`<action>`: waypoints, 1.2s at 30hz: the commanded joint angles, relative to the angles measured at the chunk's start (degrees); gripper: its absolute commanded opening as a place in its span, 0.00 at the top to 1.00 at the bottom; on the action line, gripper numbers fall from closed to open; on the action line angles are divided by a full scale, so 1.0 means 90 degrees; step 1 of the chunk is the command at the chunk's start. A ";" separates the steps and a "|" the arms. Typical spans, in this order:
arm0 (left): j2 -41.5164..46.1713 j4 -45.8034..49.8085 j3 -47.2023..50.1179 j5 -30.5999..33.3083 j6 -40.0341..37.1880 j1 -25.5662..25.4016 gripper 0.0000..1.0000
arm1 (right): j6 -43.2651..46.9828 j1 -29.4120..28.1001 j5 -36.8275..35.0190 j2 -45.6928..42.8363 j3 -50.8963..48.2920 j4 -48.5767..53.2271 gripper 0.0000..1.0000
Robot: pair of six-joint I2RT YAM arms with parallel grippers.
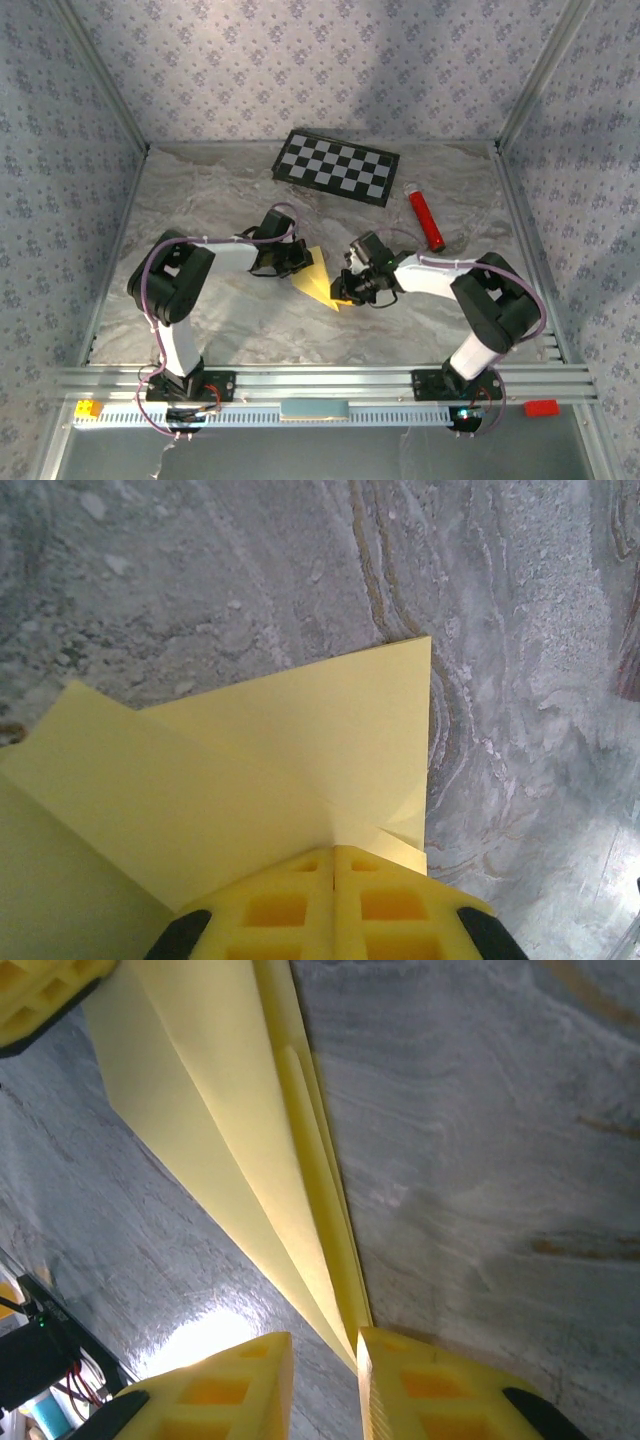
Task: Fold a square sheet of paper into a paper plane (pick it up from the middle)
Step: Fourth fold the wing at the center of the table, then turn over the paper at the center of the table.
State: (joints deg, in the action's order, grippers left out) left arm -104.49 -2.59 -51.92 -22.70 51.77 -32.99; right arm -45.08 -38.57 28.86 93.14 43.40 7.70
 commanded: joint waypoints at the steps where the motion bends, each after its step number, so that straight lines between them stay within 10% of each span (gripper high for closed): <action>1: -0.0124 0.0405 0.0106 0.0137 0.0019 0.0035 0.95 | 0.0240 -0.0071 -0.0095 0.0304 0.0208 0.0193 0.75; 36: 0.0950 0.0574 0.0041 -0.0326 -0.0988 -0.0022 0.78 | 0.1686 -0.0374 -0.0742 0.0379 0.0982 0.1633 0.97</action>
State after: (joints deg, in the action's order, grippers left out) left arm -96.29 0.47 -51.07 -22.85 46.89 -33.01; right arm -35.33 -42.83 21.02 97.82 51.48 18.02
